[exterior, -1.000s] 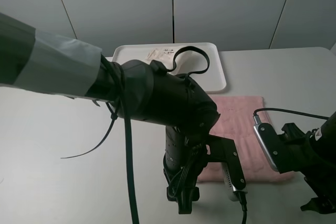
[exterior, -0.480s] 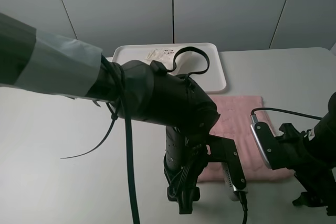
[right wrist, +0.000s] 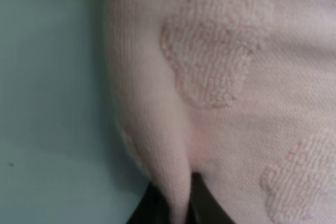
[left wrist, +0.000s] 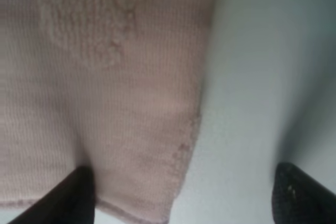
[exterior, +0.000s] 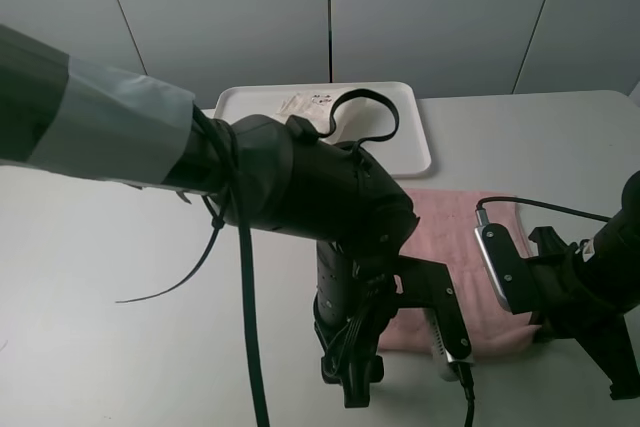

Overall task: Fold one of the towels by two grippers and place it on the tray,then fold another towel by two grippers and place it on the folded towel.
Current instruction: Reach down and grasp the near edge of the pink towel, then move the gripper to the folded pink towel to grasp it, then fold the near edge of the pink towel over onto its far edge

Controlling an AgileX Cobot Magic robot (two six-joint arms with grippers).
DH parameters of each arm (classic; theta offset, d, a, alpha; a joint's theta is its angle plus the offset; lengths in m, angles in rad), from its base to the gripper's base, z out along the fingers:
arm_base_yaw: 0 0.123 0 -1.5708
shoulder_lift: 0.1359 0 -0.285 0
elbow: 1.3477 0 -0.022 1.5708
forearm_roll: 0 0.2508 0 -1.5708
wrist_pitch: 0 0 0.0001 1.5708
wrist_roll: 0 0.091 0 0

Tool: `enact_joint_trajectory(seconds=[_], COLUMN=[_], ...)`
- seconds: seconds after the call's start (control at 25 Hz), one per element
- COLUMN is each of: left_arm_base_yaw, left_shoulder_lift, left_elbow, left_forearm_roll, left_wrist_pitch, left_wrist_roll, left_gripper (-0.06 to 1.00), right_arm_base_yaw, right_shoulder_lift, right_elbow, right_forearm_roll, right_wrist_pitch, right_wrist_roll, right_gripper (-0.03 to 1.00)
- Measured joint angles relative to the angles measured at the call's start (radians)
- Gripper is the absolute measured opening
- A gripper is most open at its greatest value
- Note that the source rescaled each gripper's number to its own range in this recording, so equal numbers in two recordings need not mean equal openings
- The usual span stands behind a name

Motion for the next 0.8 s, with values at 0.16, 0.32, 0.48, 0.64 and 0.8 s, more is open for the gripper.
enact_joint_trajectory(seconds=[0.16, 0.32, 0.48, 0.64, 0.8], left_arm_base_yaw=[0.000, 0.000, 0.000, -0.003, -0.003], left_shoulder_lift=[0.000, 0.004, 0.015, 0.018, 0.020], left_elbow=[0.000, 0.000, 0.000, -0.006, -0.008], left_forearm_roll=[0.000, 0.002, 0.007, 0.067, 0.138], left_wrist_pitch=[-0.024, -0.045, -0.052, -0.044, -0.038], left_wrist_roll=[-0.036, -0.049, -0.053, -0.131, -0.192], left_gripper=[0.78, 0.53, 0.52, 0.44, 0.11], right_arm_base_yaw=[0.000, 0.000, 0.000, 0.000, 0.000], right_shoulder_lift=[0.000, 0.000, 0.000, 0.000, 0.000], right_elbow=[0.000, 0.000, 0.000, 0.000, 0.000], right_forearm_roll=[0.000, -0.002, -0.001, -0.001, -0.001], right_wrist_pitch=[-0.002, -0.002, -0.002, -0.002, -0.002], right_wrist_roll=[0.002, 0.012, 0.019, 0.035, 0.039], right_gripper=[0.01, 0.01, 0.01, 0.01, 0.01])
